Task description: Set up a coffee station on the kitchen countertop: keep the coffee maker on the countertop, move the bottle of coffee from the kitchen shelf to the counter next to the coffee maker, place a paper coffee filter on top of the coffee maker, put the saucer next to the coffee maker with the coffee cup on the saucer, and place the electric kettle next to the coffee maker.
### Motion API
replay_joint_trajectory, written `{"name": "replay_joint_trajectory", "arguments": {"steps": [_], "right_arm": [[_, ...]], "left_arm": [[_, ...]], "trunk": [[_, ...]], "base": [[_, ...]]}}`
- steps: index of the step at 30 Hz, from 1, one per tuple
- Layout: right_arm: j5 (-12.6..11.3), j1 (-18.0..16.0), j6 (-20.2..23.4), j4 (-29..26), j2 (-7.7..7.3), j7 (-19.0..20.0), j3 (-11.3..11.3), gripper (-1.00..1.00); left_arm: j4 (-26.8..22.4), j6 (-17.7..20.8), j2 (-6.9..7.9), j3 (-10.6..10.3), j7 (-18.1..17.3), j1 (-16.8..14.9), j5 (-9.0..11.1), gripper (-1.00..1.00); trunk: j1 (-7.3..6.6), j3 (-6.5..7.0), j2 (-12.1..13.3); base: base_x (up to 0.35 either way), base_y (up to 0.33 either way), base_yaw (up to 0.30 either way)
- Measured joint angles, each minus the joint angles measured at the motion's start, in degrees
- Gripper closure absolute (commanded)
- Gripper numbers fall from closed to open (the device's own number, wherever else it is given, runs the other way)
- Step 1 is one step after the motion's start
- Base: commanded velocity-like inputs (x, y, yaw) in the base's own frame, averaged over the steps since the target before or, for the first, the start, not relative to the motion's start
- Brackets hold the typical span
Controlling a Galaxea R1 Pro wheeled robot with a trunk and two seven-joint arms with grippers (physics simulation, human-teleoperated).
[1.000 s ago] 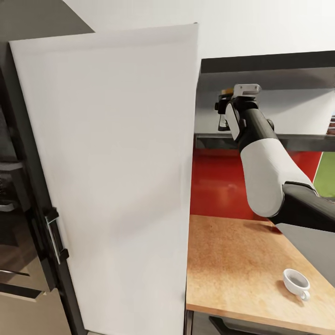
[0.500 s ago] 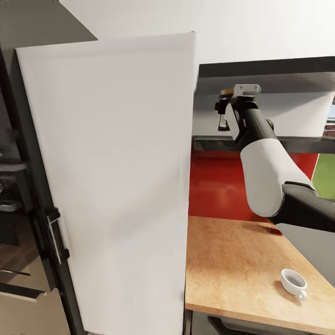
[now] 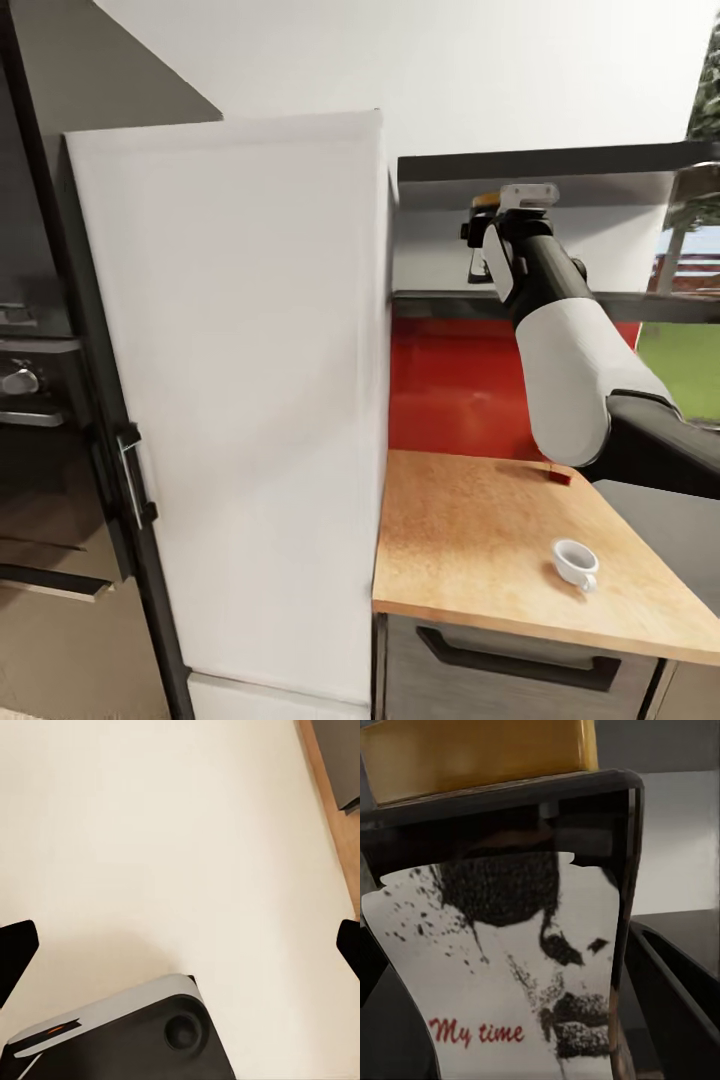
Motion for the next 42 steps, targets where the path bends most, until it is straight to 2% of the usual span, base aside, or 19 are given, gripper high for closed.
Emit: {"name": "replay_joint_trajectory", "arguments": {"steps": [14, 17, 20, 22, 25, 27, 28, 33, 38, 42], "right_arm": [[-0.2, 0.0, 0.1, 1.7, 0.05, 0.6, 0.0, 1.00], [-0.5, 0.0, 0.5, 2.3, -0.01, 2.0, -0.1, 1.00], [-0.5, 0.0, 1.6, 2.4, -0.22, 7.0, -0.2, 1.00], [-0.4, 0.0, 3.8, 2.4, -0.57, 11.2, -0.3, 1.00], [-0.1, 0.0, 6.9, 2.1, -1.35, 14.9, -0.4, 1.00], [-1.3, 0.0, 9.6, 1.8, -2.44, 18.1, -1.0, 1.00], [-2.9, 0.0, 12.9, 1.2, -3.56, 22.3, -2.0, 1.00], [-3.6, 0.0, 18.5, -1.1, -5.81, 29.2, -2.5, 1.00], [-4.4, 0.0, 26.0, -2.7, -8.84, 39.2, -2.8, 1.00], [-4.5, 0.0, 30.1, -4.2, -11.11, 43.8, -2.7, 1.00]], "left_arm": [[0.0, 0.0, 0.00, 0.0, 0.0, 0.0, 0.0, -1.00], [0.0, 0.0, 0.00, 0.0, 0.0, 0.0, 0.0, -1.00], [0.0, 0.0, 0.00, 0.0, 0.0, 0.0, 0.0, -1.00], [0.0, 0.0, 0.00, 0.0, 0.0, 0.0, 0.0, -1.00], [0.0, 0.0, 0.00, 0.0, 0.0, 0.0, 0.0, -1.00], [0.0, 0.0, 0.00, 0.0, 0.0, 0.0, 0.1, -1.00], [0.0, 0.0, 0.00, 0.0, 0.0, 0.0, 0.1, -1.00], [0.0, 0.0, 0.00, 0.0, 0.0, 0.0, 0.1, -1.00], [0.0, 0.0, 0.00, 0.0, 0.0, 0.0, 0.0, -1.00], [0.0, 0.0, 0.00, 0.0, 0.0, 0.0, 0.0, -1.00]], "trunk": [[0.00, 0.00, 0.0], [-0.01, 0.00, 0.0], [-0.02, 0.00, 0.0], [-0.03, 0.00, 0.0], [-0.03, 0.00, 0.0], [-0.03, 0.00, 0.0], [-0.03, 0.00, 0.0], [-0.03, 0.00, 0.0], [-0.03, 0.00, 0.0], [-0.03, 0.00, 0.0]], "base": [[-0.287, -0.134, 0.000], [-0.212, -0.097, 0.000], [-0.070, -0.032, 0.000], [-0.024, -0.011, 0.000], [-0.010, -0.005, 0.000], [-0.003, -0.001, 0.000], [0.000, 0.000, 0.000], [0.000, 0.000, 0.000], [0.000, 0.000, 0.000], [0.000, 0.000, 0.000]]}}
